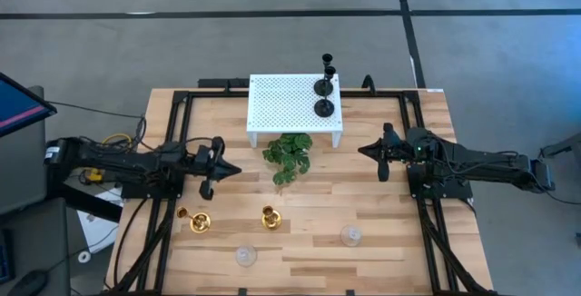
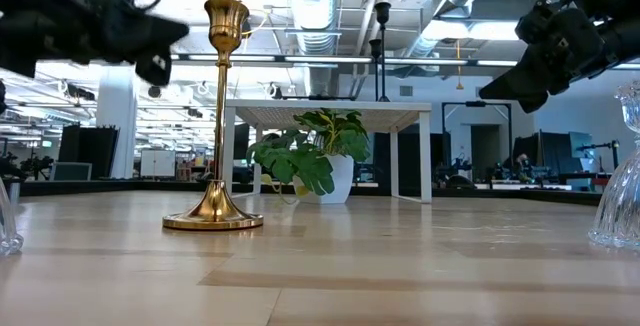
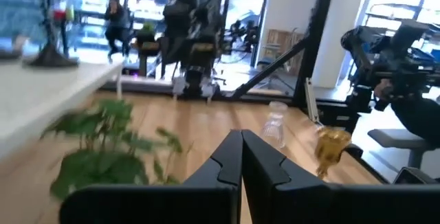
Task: Pick & Place candle stick holders
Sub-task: Put the left gold candle holder on the shelf
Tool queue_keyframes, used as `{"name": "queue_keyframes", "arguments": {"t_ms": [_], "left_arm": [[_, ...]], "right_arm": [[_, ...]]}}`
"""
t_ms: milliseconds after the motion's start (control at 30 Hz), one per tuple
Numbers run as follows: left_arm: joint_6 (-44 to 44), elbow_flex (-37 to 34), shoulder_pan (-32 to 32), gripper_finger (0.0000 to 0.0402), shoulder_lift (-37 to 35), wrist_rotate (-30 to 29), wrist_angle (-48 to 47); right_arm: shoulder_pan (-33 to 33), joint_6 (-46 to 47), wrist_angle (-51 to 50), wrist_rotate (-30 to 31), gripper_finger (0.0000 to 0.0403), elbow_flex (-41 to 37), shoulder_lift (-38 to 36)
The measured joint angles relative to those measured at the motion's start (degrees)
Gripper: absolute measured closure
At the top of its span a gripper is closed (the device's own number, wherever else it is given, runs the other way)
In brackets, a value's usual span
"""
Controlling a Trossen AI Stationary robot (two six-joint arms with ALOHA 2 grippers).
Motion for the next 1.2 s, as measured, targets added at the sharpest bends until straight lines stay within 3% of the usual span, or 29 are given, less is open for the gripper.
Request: {"name": "queue_keyframes", "arguments": {"t_ms": [200, 367, 500, 800, 1200], "left_arm": [[4.99, 4.02, -6.67, 0.0398, 3.45, -1.68, 0.28], [5.14, 7.17, -11.5, 0.0399, 10.83, -8.17, -0.07], [5.16, 11.12, -14.25, 0.0399, 17.14, -9.12, 0.16], [13.48, 13.7, -14.91, 0.0399, 26.77, -10.31, -0.68], [18.16, 13.42, -14.91, 0.0398, 27.48, -11.1, -2.79]], "right_arm": [[0.0, 0.0, 0.0, 0.0, 0.0403, 0.0, 0.02], [0.0, 0.0, 0.0, 0.0, 0.0403, 0.0, 0.02], [0.0, 0.0, 0.02, 0.0, 0.0403, 0.0, 0.02], [0.0, 0.0, 0.0, -0.02, 0.0403, 0.0, 0.02], [0.0, 0.0, 0.0, -0.2, 0.0403, 0.0, 0.02]]}}
